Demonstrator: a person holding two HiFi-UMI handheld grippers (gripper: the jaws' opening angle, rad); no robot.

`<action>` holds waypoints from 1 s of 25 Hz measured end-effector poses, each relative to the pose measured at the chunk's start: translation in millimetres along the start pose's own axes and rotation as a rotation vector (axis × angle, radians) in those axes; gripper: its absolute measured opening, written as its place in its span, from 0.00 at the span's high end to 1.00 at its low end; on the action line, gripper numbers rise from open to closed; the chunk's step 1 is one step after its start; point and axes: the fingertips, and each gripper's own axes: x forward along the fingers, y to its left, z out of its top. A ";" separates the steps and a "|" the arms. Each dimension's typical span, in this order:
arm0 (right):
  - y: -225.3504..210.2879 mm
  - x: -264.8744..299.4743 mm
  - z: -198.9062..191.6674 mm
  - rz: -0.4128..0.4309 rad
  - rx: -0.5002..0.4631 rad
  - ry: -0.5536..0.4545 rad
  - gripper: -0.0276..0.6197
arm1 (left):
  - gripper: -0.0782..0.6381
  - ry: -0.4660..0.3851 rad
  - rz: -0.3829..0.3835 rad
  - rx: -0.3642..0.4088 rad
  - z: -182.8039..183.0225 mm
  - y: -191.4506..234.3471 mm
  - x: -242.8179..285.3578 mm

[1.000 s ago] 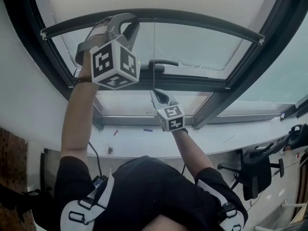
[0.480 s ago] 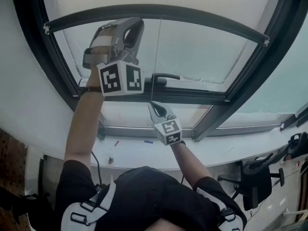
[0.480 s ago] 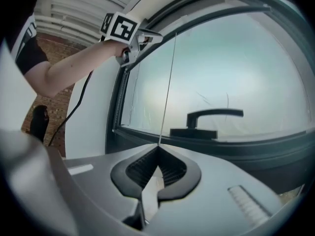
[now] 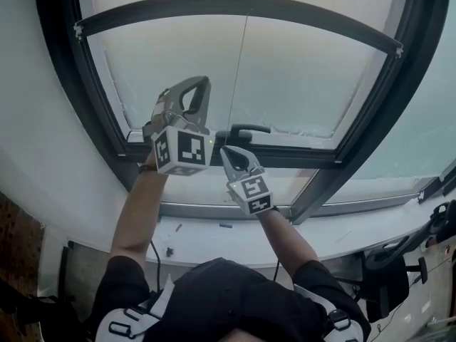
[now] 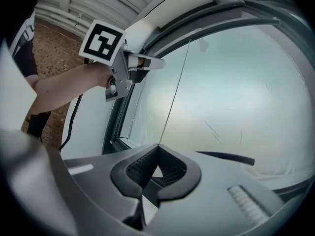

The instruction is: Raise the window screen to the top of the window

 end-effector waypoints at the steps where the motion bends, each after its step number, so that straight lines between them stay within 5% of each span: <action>1: -0.6 1.0 2.3 0.004 0.012 0.002 0.95 | 0.88 0.003 -0.004 -0.022 -4.1 -3.4 -2.8; 5: -10.2 1.9 19.8 -0.012 0.031 -0.036 0.95 | 0.89 0.027 -0.021 -0.118 -24.6 -14.0 -8.4; 12: -40.7 -4.4 74.3 -0.073 -0.048 -0.123 0.95 | 0.89 0.088 -0.012 -0.433 -57.4 -17.5 -20.9; 20: -57.2 6.4 98.5 -0.104 -0.152 -0.140 0.95 | 0.89 0.061 -0.026 -0.448 -59.2 -31.7 -8.1; 25: -69.2 0.5 154.0 -0.153 -0.216 -0.233 0.95 | 0.89 0.013 -0.036 -0.429 -51.6 -26.6 -3.6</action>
